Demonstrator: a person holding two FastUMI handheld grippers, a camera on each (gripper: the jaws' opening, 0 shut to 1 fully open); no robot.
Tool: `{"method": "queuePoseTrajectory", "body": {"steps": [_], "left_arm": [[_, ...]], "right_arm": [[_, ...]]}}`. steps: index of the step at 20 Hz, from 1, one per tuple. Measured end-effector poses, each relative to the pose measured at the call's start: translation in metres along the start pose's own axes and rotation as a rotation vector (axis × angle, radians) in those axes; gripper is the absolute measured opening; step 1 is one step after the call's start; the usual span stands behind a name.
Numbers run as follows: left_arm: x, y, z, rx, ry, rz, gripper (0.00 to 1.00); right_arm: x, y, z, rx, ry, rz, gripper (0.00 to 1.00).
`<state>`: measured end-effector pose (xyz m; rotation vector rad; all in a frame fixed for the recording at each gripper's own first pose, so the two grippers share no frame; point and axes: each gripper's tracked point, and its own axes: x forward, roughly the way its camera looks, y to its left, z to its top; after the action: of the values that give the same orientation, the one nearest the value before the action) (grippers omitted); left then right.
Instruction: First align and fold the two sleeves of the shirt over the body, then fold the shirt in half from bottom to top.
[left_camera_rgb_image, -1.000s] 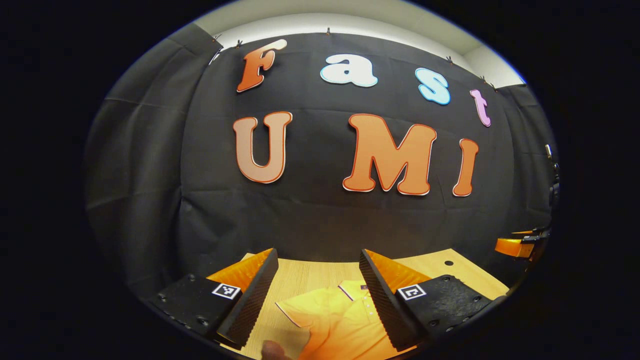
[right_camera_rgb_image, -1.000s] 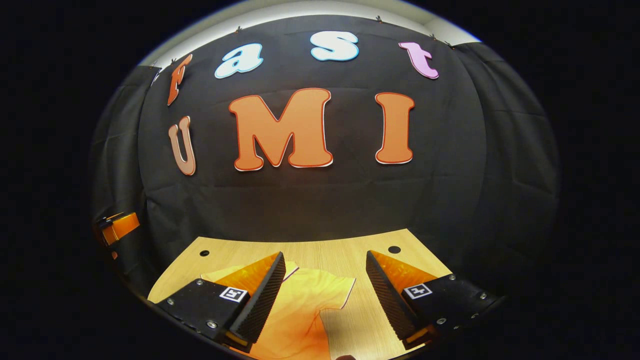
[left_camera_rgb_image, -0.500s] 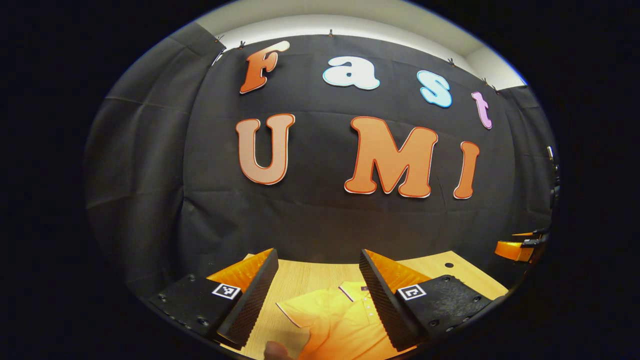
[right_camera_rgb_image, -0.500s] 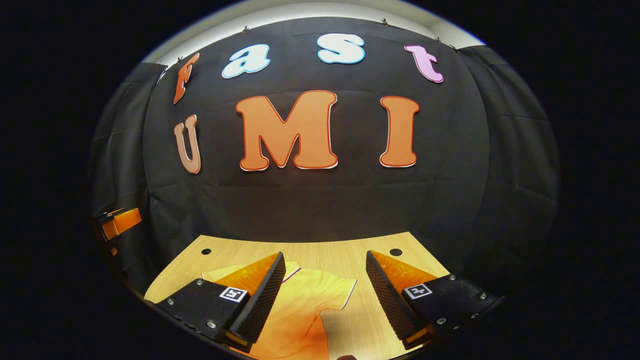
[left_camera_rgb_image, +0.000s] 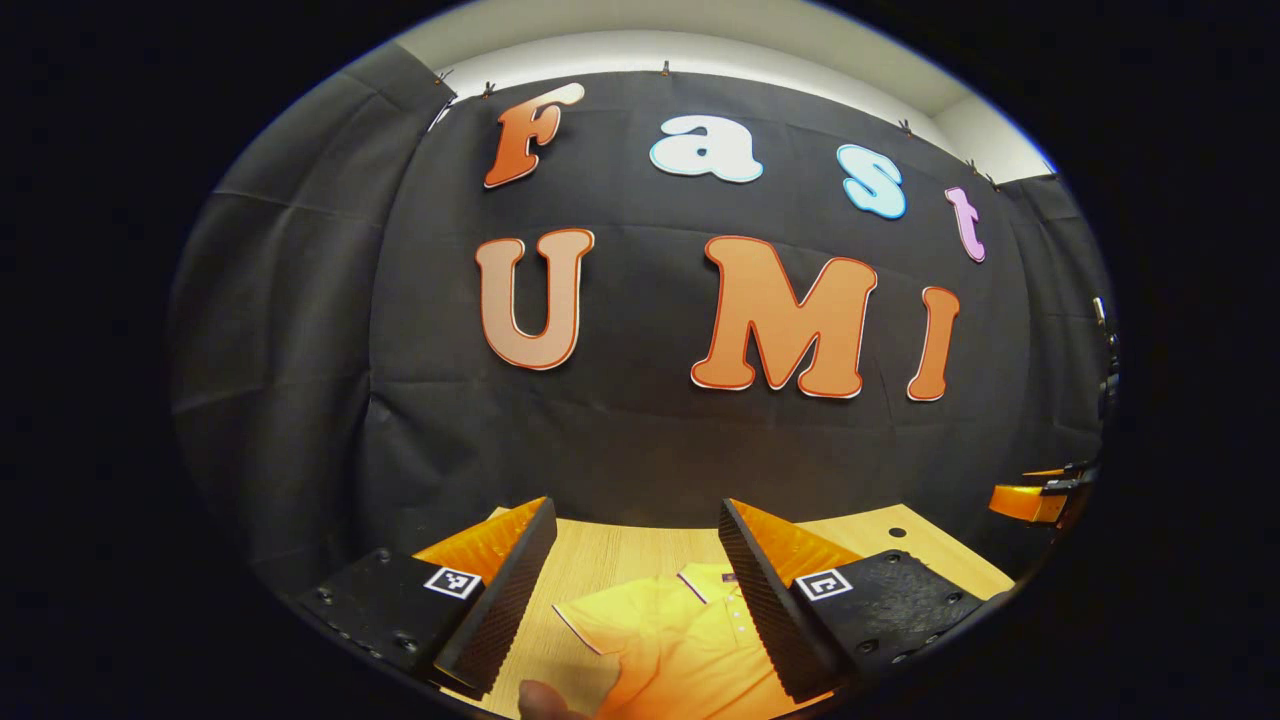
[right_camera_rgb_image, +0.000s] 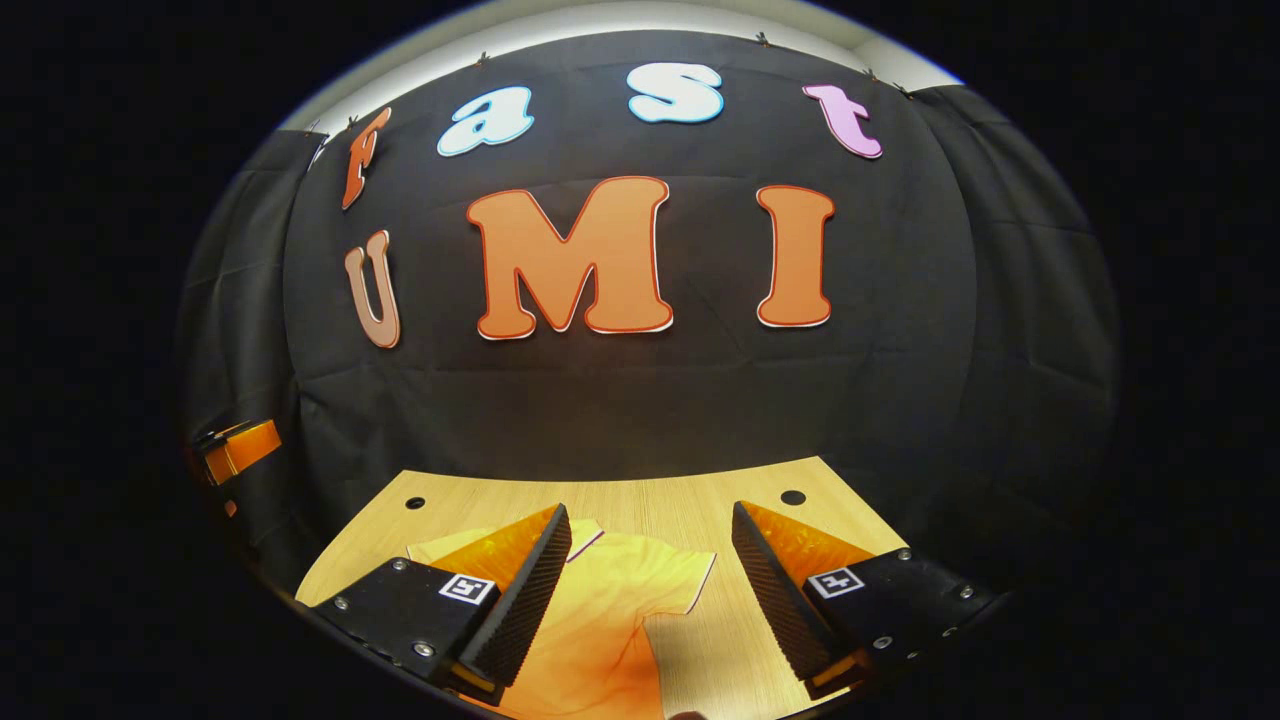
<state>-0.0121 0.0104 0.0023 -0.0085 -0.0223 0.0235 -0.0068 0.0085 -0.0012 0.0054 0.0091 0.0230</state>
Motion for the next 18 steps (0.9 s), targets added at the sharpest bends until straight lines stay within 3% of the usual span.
{"method": "queuePoseTrajectory", "body": {"steps": [8,11,15,18], "left_arm": [[0.000,0.017,-0.019,-0.016,0.043,0.013,0.98],[0.004,0.029,-0.026,-0.021,0.063,0.025,0.98],[0.011,0.047,-0.028,-0.005,0.071,0.053,0.98],[0.021,0.060,-0.035,-0.013,0.089,0.076,0.98]], "right_arm": [[0.050,0.006,-0.031,0.178,0.270,0.076,0.98],[0.084,-0.003,-0.053,0.160,0.374,0.067,0.98],[0.123,-0.001,-0.109,0.243,0.604,0.095,0.98],[0.158,-0.017,-0.158,0.243,0.756,0.031,0.99]]}}
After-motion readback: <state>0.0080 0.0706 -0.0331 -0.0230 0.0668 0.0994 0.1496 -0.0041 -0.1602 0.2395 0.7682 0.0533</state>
